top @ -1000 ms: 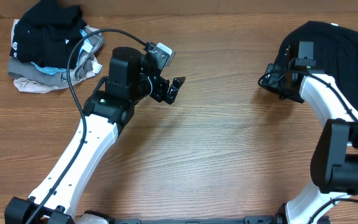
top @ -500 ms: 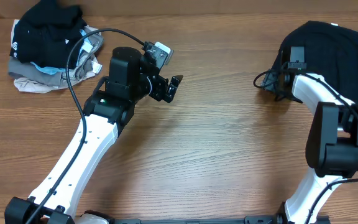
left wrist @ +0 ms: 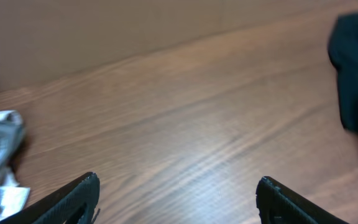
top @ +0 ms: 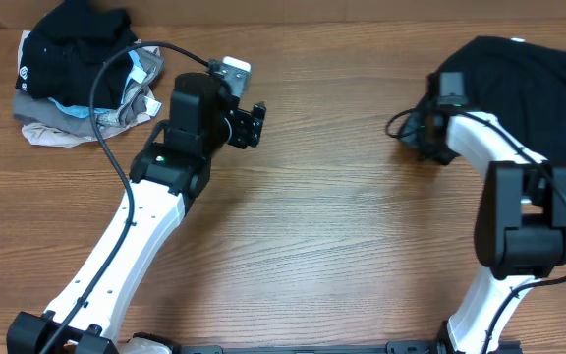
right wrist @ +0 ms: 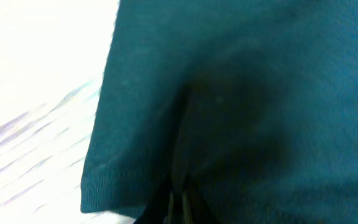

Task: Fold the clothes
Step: 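Drag the black T-shirt leftward with the right gripper to spread it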

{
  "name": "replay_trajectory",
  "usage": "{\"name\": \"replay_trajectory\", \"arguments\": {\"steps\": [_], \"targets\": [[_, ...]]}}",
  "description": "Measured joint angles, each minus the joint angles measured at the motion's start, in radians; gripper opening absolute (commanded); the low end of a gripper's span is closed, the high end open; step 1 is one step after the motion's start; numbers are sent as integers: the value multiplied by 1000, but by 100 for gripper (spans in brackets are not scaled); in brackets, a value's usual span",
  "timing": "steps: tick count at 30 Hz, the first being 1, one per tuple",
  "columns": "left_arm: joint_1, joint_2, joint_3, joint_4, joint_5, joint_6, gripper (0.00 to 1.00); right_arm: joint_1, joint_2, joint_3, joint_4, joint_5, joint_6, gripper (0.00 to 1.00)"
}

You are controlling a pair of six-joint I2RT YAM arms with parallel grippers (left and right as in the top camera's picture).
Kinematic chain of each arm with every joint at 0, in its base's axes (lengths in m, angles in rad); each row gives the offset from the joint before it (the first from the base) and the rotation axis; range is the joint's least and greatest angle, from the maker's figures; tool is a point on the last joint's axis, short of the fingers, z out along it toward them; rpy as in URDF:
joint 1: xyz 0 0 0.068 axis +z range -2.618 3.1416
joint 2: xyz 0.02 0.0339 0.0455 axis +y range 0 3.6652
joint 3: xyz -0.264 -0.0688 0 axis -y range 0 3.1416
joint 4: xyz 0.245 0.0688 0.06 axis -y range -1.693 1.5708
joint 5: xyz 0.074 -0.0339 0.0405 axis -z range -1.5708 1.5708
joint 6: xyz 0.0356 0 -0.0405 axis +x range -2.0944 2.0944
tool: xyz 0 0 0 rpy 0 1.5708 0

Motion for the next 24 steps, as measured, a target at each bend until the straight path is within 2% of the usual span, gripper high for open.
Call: {"name": "replay_trajectory", "arguments": {"steps": [7, 11, 16, 17, 18, 24], "targets": [[80, 0, 0, 14, -40, -33, 85, 232, 23, 115, -183, -58, 0, 4], [119, 0, 0, 11, -47, -47, 85, 378, 24, 191, -188, -112, 3, 5], [173, 0, 0, -7, -47, -70, 90, 533, 24, 241, -164, -180, 35, 13], [188, 0, 0, -11, -47, -73, 90, 558, 24, 245, -164, -195, 39, 19], [204, 0, 0, -18, -47, -76, 91, 589, 24, 247, -168, -224, 49, 32], [238, 0, 1, -56, -54, -90, 97, 611, 24, 312, -311, -290, 61, 52]]}}
